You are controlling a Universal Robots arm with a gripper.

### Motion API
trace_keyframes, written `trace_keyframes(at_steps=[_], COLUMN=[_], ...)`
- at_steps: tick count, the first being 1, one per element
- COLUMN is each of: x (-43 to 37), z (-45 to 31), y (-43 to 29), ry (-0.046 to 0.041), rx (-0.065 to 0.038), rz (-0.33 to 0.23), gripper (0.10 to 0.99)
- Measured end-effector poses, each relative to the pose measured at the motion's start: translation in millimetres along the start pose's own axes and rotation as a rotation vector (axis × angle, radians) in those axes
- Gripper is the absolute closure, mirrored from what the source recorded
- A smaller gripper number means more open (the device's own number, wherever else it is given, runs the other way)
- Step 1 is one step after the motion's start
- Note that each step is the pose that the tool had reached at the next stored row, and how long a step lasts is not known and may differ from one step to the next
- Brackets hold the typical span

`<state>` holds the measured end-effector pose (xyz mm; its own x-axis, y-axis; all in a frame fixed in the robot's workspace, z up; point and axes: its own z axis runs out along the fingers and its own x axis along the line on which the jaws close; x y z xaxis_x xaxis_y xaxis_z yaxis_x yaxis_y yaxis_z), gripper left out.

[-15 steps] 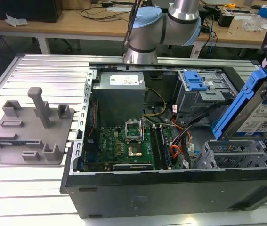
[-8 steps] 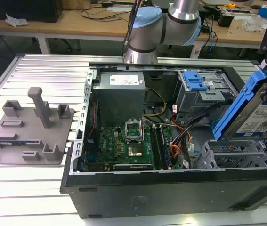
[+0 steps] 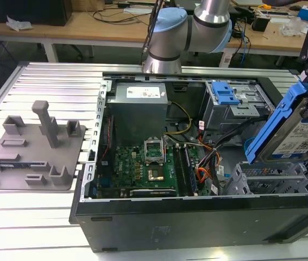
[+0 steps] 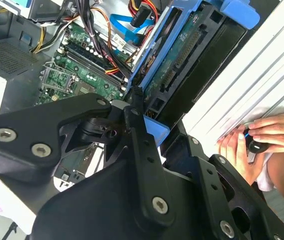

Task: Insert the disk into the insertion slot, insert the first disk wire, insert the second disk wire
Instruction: 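Insert the disk into the insertion slot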

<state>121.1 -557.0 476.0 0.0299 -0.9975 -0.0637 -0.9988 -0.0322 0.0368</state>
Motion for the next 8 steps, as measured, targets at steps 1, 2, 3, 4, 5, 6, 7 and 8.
trace_keyframes(at_steps=[1, 2, 3, 4, 5, 6, 7, 8], x=[0.1, 0.1, 0.1, 0.1, 0.2, 0.2, 0.2, 0.3], z=[0.9, 1.5, 1.8, 2.2, 2.6, 2.9, 3.7, 4.1], y=[0.0, -0.1, -0.1, -0.1, -0.1, -0.1, -0.1, -0.1], ry=[-0.0001, -0.0002, -0.0003, -0.0003, -0.0003, -0.0004, -0.0005, -0.0006], rx=[0.0, 0.0, 0.001, 0.001, 0.001, 0.001, 0.001, 0.001], rz=[0.004, 0.006, 0.008, 0.01, 0.011, 0.013, 0.016, 0.018], gripper=[0.722, 0.722, 0.722, 0.722, 0.722, 0.722, 0.722, 0.722])
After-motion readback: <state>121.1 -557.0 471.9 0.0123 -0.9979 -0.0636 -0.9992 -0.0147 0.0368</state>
